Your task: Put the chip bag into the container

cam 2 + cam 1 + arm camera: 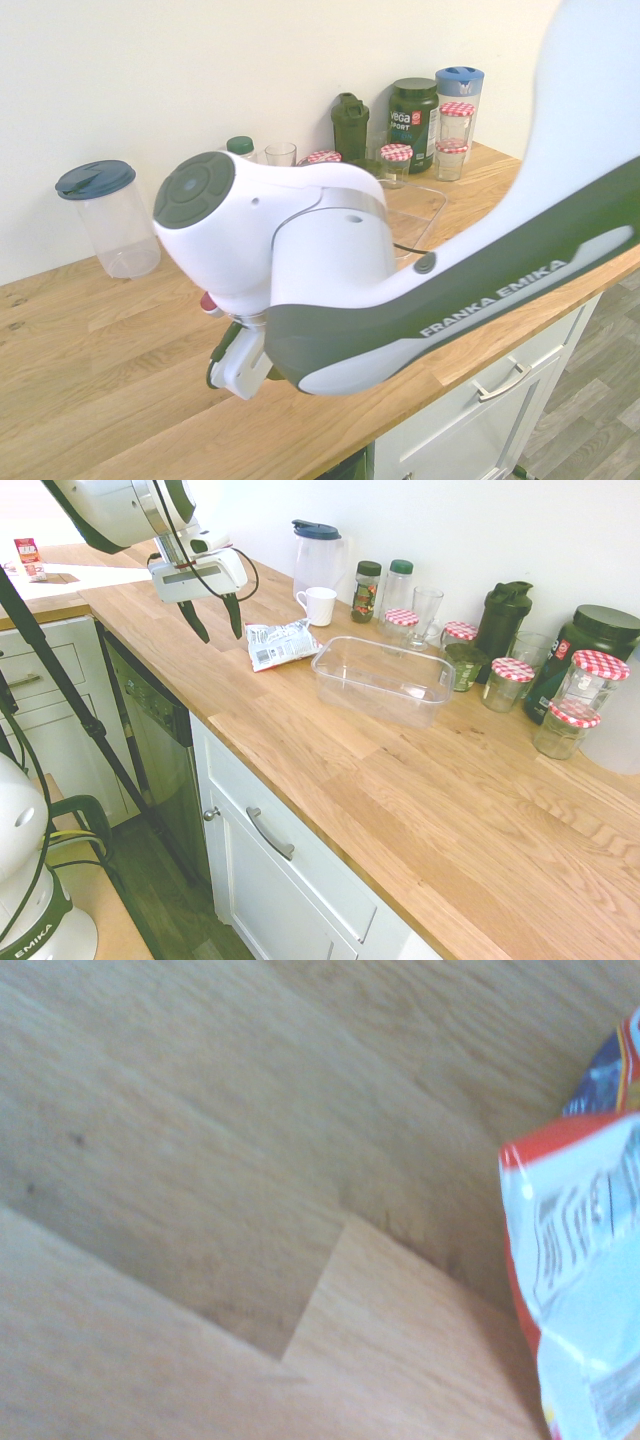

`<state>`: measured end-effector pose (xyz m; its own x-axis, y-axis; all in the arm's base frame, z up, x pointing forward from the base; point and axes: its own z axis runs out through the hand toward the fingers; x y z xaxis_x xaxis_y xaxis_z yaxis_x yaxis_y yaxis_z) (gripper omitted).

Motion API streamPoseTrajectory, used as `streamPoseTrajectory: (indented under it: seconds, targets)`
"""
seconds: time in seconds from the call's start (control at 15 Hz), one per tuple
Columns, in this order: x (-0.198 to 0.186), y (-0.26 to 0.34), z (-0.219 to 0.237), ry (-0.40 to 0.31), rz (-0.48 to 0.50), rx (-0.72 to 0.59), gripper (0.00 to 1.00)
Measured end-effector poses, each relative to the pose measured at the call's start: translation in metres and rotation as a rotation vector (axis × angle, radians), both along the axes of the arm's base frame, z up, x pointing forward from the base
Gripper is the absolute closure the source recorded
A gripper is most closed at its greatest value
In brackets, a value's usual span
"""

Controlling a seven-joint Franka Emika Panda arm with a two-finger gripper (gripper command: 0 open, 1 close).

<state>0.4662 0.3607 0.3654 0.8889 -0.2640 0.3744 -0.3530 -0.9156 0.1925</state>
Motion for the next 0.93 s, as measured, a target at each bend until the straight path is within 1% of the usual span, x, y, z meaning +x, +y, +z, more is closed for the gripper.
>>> streamPoseTrajectory:
  seconds: [0.2, 0.27, 0.33, 0.53, 0.93]
  targets:
    - [0.022, 0.014, 0.007, -0.058, 0.011, -0.039, 0.0]
    - [0.03, 0.017, 0.01, -0.078, 0.009, -0.052, 1.0]
    - [0.037, 0.018, 0.01, -0.091, 0.003, -0.066, 1.0]
    - [0.056, 0.013, -0.001, -0.102, -0.017, -0.104, 1.0]
    - [0.071, -0.001, -0.007, -0.144, -0.043, -0.147, 1.0]
